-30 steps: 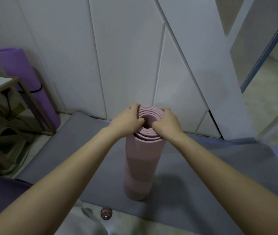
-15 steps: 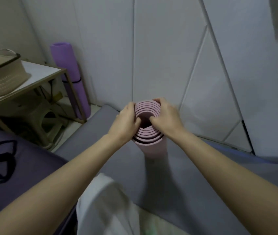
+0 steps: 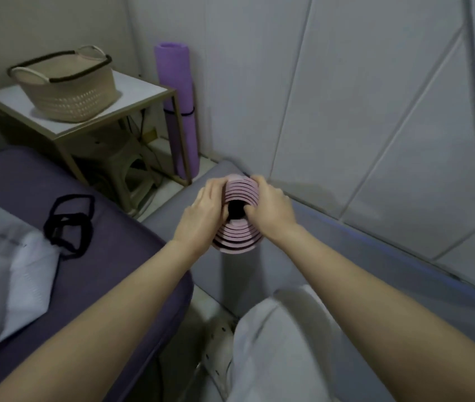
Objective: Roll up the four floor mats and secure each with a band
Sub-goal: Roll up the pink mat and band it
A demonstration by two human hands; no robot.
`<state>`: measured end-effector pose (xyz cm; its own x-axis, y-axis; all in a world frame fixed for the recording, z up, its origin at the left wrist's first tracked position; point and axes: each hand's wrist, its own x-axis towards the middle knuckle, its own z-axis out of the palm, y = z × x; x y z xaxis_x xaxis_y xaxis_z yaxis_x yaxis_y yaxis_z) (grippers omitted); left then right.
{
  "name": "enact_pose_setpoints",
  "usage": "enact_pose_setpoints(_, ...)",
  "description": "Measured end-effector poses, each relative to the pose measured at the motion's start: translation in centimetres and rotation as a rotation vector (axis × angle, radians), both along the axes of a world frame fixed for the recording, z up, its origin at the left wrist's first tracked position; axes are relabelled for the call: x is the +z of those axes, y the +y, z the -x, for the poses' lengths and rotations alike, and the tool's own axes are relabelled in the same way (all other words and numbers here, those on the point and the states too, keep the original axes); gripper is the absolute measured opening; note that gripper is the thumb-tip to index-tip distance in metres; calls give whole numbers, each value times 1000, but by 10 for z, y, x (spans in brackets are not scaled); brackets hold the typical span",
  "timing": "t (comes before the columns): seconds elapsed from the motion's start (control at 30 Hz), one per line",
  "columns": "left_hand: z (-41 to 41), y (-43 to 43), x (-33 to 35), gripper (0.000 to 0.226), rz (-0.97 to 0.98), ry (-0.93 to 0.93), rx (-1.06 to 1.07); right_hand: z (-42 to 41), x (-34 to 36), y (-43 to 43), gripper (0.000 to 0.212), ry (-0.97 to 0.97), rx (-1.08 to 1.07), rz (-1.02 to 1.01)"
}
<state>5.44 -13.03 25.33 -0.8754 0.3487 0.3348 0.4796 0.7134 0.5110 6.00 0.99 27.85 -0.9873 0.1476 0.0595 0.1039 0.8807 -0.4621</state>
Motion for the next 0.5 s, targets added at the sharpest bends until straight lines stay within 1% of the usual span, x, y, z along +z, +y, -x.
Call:
enact_pose_setpoints(0.07,0,-14,-15,45,24,-66,55,6,-13,-15,57,-73,36,-17)
enact_pose_setpoints(0.17,-4,-34,-33,43,119,-146,98,8,-29,-36,49,-157,73,-46)
enact_pose_setpoints(0.27,-6,-63,-43,37,136,-105,115,10,-36,-55,45,-126,164,-156)
enact_pose_setpoints(0.3,-6,-76,-46,38,158,-84,121,11,-36,-60,45,-124,201,-205)
enact_pose_setpoints(0.37,-4,-103,-53,52,297,-4,172,15,-34,-71,46,-122,262,-277)
enact_pose_setpoints(0.4,-2,-117,-59,58,357,18,233,16,-34,-78,45,-116,279,-289)
enact_pose_setpoints(0.43,-1,-129,-63,60,362,7,314,18,-34,-85,44,-108,291,-293)
enact_pose_setpoints(0.5,2,-145,-71,62,310,-54,443,21,-33,-98,40,-95,320,-310)
